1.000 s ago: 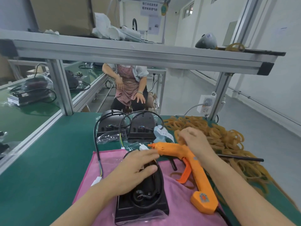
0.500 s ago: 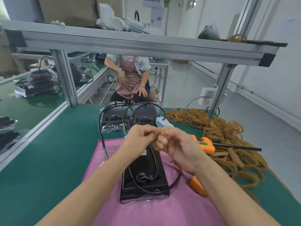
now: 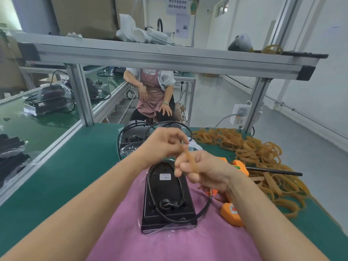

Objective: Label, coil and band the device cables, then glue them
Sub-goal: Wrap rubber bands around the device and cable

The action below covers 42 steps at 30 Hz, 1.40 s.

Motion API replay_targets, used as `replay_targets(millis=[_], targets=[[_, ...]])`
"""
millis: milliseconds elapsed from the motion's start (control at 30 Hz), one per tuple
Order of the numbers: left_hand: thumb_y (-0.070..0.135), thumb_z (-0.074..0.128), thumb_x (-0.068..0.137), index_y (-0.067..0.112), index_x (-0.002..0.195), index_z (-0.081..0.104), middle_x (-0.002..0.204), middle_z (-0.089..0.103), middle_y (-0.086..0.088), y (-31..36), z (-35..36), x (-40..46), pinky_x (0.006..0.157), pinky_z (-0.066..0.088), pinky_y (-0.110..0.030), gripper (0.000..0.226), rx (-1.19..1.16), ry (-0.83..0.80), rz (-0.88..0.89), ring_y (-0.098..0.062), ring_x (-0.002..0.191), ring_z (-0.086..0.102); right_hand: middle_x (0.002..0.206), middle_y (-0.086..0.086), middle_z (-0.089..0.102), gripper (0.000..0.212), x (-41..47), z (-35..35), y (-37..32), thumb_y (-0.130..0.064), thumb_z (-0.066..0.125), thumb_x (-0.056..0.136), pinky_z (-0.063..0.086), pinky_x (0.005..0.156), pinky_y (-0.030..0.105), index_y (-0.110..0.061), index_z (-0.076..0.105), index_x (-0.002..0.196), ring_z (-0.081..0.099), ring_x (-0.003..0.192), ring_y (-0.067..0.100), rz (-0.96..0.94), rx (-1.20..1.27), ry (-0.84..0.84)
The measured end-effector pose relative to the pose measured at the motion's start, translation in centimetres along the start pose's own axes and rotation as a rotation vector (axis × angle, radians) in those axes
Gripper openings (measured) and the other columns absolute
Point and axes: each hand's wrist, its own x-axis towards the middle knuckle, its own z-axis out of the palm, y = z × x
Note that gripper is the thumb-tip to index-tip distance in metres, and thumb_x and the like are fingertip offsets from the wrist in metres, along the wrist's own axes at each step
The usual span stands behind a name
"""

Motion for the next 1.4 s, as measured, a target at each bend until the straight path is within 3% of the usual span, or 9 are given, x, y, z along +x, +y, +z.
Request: replay_targets(millis=[133, 267, 433, 533, 667, 1000, 1167, 1267, 1400], targets=[[-0.017, 0.062, 0.079, 0.01, 0.083, 0.065, 0.074, 0.061, -0.032, 0.9, 0.2, 0.4, 0.062, 0.044, -0.03, 0.027, 0.119, 0.068, 0.169, -0.019, 0.067, 0.053, 0.078, 0.003, 0.073, 0.017, 0.6, 0.3, -2.9, -0.024, 0.084, 0.069, 0.052, 0.065, 0.015, -0.013, 0.078, 0.081, 0.065, 0.065, 0.007, -0.08, -0.225, -0.033], [-0.016, 0.052, 0.076, 0.003, 0.082, 0.064, 0.068, 0.056, -0.011, 0.0, 1.3, 0.6, 0.053, 0.039, -0.026, 0.023, 0.004, 0.242, 0.09, -0.017, 0.06, 0.051, 0.114, 0.011, 0.071, 0.043, 2.0, 1.1, -2.2, -0.031, 0.085, 0.059, 0.052, 0.096, 0.031, -0.003, 0.077, 0.09, 0.066, 0.109, 0.022, -0.391, 0.109, 0.113], [-0.002, 0.065, 0.079, 0.003, 0.117, 0.062, 0.096, 0.071, -0.008, -3.6, -3.2, -3.2, 0.059, 0.046, -0.022, 0.039, -0.465, 0.227, -0.239, -0.015, 0.069, 0.057, 0.117, 0.016, 0.069, 0.04, 1.7, -1.1, -0.1, -0.032, 0.062, 0.089, 0.056, 0.09, 0.032, 0.002, 0.067, 0.111, 0.069, 0.102, 0.019, -0.035, -0.129, 0.399], [0.025, 0.057, 0.096, 0.01, 0.103, 0.067, 0.09, 0.069, -0.008, -5.6, -4.4, -4.6, 0.055, 0.04, -0.023, 0.019, -0.047, 0.497, -0.518, -0.013, 0.06, 0.05, 0.102, 0.02, 0.068, 0.046, 1.7, -3.3, 1.8, -0.04, 0.059, 0.093, 0.051, 0.09, 0.033, 0.003, 0.068, 0.104, 0.063, 0.087, 0.02, 0.259, -0.549, 0.494], [0.048, 0.049, 0.094, 0.015, 0.078, 0.06, 0.057, 0.045, -0.003, -7.3, -2.2, -4.9, 0.046, 0.032, -0.019, 0.038, 0.193, 0.315, -0.796, -0.017, 0.046, 0.039, 0.054, -0.004, 0.05, 0.046, 3.0, -2.4, 3.5, -0.057, 0.053, 0.091, 0.037, 0.052, 0.02, -0.019, 0.043, 0.068, 0.049, 0.05, 0.01, 0.502, -0.906, 0.377], [0.035, 0.074, 0.082, 0.013, 0.085, 0.073, 0.075, 0.061, -0.006, -7.0, -2.3, -5.6, 0.061, 0.045, -0.024, 0.022, -0.295, 0.284, -0.664, -0.012, 0.06, 0.046, 0.042, -0.012, 0.052, 0.048, 2.7, -2.6, 2.6, -0.032, 0.072, 0.086, 0.034, 0.037, 0.012, -0.018, 0.059, 0.042, 0.045, 0.033, 0.003, 0.541, -0.447, 0.328], [0.052, 0.085, 0.057, 0.008, 0.122, 0.058, 0.103, 0.062, -0.005, -6.2, -2.4, -5.9, 0.082, 0.045, -0.032, 0.083, -0.332, 0.239, -0.678, -0.024, 0.086, 0.057, 0.065, 0.011, 0.059, 0.033, 1.5, -2.8, 2.0, -0.023, 0.08, 0.076, 0.028, 0.042, 0.024, -0.001, 0.058, 0.087, 0.045, 0.047, 0.017, 0.448, -0.348, 0.379], [0.03, 0.081, 0.068, 0.01, 0.119, 0.068, 0.117, 0.069, -0.016, -5.1, -1.9, -5.9, 0.099, 0.045, -0.046, 0.057, -0.565, 0.122, -0.594, -0.032, 0.106, 0.063, 0.099, 0.022, 0.07, 0.035, 1.5, -2.3, 1.6, -0.011, 0.075, 0.08, 0.053, 0.055, 0.022, 0.008, 0.065, 0.108, 0.068, 0.073, 0.021, 0.375, -0.285, 0.3], [0.006, 0.07, 0.066, 0.014, 0.103, 0.071, 0.102, 0.073, -0.008, -4.0, -0.8, -5.0, 0.073, 0.058, -0.032, 0.038, -0.647, 0.289, -0.43, -0.021, 0.083, 0.07, 0.116, 0.019, 0.068, 0.038, 1.7, -2.2, 1.1, -0.007, 0.07, 0.083, 0.052, 0.095, 0.037, -0.005, 0.063, 0.12, 0.066, 0.106, 0.029, 0.338, -0.242, 0.243]])
